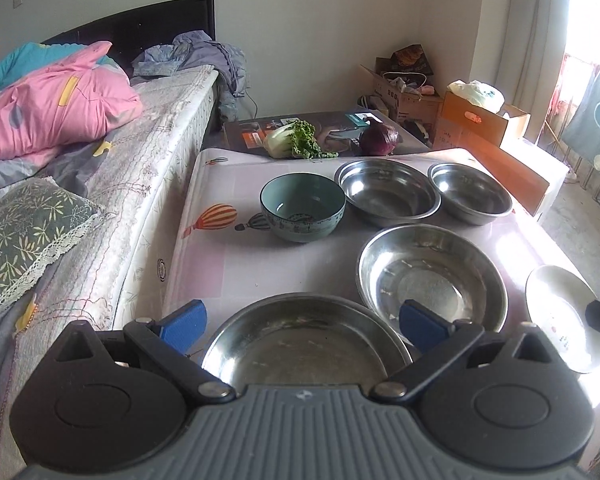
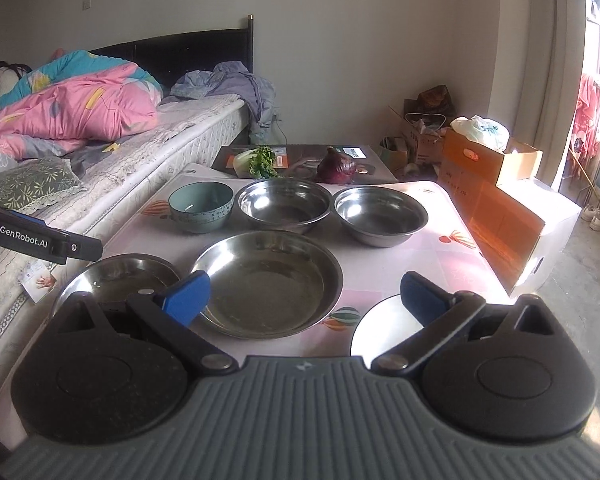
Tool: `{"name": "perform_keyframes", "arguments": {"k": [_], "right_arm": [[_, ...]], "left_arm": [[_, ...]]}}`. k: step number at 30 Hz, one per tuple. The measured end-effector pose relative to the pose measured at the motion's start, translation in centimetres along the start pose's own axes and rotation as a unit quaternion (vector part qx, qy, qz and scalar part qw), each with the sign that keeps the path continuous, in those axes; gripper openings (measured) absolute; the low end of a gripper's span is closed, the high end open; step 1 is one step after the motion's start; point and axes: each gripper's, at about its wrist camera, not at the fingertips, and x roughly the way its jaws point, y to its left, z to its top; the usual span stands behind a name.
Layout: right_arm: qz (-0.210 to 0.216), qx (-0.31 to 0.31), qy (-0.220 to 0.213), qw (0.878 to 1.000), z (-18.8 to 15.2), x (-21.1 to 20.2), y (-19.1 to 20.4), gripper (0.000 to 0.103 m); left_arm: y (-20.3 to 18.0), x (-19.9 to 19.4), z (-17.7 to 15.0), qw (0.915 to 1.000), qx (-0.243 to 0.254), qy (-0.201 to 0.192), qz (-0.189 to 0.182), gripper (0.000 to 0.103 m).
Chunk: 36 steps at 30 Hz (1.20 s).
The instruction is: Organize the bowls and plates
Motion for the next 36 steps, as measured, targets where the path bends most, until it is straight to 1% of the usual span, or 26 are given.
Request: {"name": "perform_keyframes", "arguments": {"k": [3, 4, 9, 11, 13, 15, 16, 20, 24, 26, 27, 28, 30, 32, 34, 35, 36], "right_arm": [[0.018, -0.018, 0.002, 1.0, 2.0, 1.9, 0.4, 0.102], [0.025, -0.021, 0.002, 0.999, 2.7, 2.7, 0.4, 0.102], [0.052, -0.008, 0.016, 0.998, 5.9, 7.4, -0.5, 0.102], [0.055, -0.001, 0.022, 0.998, 7.1, 9.6, -1.4, 0.102], [0.048, 0.011, 0.03, 0.998, 8.0, 11.5, -2.6, 0.102], [0.044, 0.033, 0.037, 0.998, 8.7, 13.5, -4.6, 0.102], [0.044, 0.043, 0.04, 0.997, 9.0, 14.3, -5.6, 0.102], [0.046, 0.109, 0.051, 0.992, 9.5, 16.6, -10.8, 0.102], [0.033, 0.156, 0.064, 0.985, 9.4, 18.7, -15.6, 0.101], [0.033, 0.182, 0.073, 0.98, 9.1, 19.9, -17.8, 0.099], [0.032, 0.198, 0.078, 0.977, 8.9, 20.7, -18.9, 0.098], [0.032, 0.213, 0.087, 0.973, 8.5, 21.6, -20.1, 0.096], [0.033, 0.235, 0.102, 0.966, 7.9, 23.2, -21.6, 0.09], [0.035, 0.255, 0.123, 0.958, 6.9, 25.1, -22.7, 0.081], [0.037, 0.273, 0.142, 0.951, 6.0, 27.0, -23.6, 0.073], [0.04, 0.28, 0.15, 0.947, 5.5, 27.7, -23.8, 0.068], [0.042, 0.285, 0.157, 0.945, 5.2, 28.4, -24.0, 0.065]], "left_arm": [[0.5, 1.6, 1.8, 0.9998, 0.01, -0.013, 0.012, 0.103], [0.7, 2.2, 2.4, 0.9998, 0.011, -0.014, 0.008, 0.103], [1.0, 5.3, 4.6, 0.9986, 0.02, -0.01, -0.049, 0.103], [0.7, 6.8, 5.4, 0.9978, 0.018, -0.005, -0.064, 0.103], [-0.1, 8.4, 6.4, 0.9967, 0.025, -0.003, -0.077, 0.103], [-1.5, 10.0, 7.5, 0.996, 0.036, 0.003, -0.081, 0.102], [-2.1, 10.6, 8.1, 0.9955, 0.042, 0.004, -0.085, 0.101], [-5.7, 13.5, 10.9, 0.9915, 0.066, 0.007, -0.111, 0.098], [-10.5, 16.6, 13.7, 0.9853, 0.098, 0.017, -0.139, 0.09], [-12.5, 18.4, 14.8, 0.9835, 0.1, 0.03, -0.148, 0.086], [-13.7, 19.5, 15.3, 0.9822, 0.1, 0.039, -0.154, 0.081], [-14.6, 20.4, 15.7, 0.9812, 0.102, 0.047, -0.157, 0.075], [-16.3, 22.4, 16.5, 0.9795, 0.109, 0.061, -0.158, 0.068], [-17.7, 24.4, 17.1, 0.977, 0.119, 0.078, -0.159, 0.063], [-18.5, 26.5, 17.8, 0.9775, 0.112, 0.095, -0.152, 0.052], [-18.7, 27.3, 18.0, 0.978, 0.104, 0.101, -0.15, 0.05], [-18.9, 28.0, 18.3, 0.9779, 0.099, 0.106, -0.15, 0.048]]}}
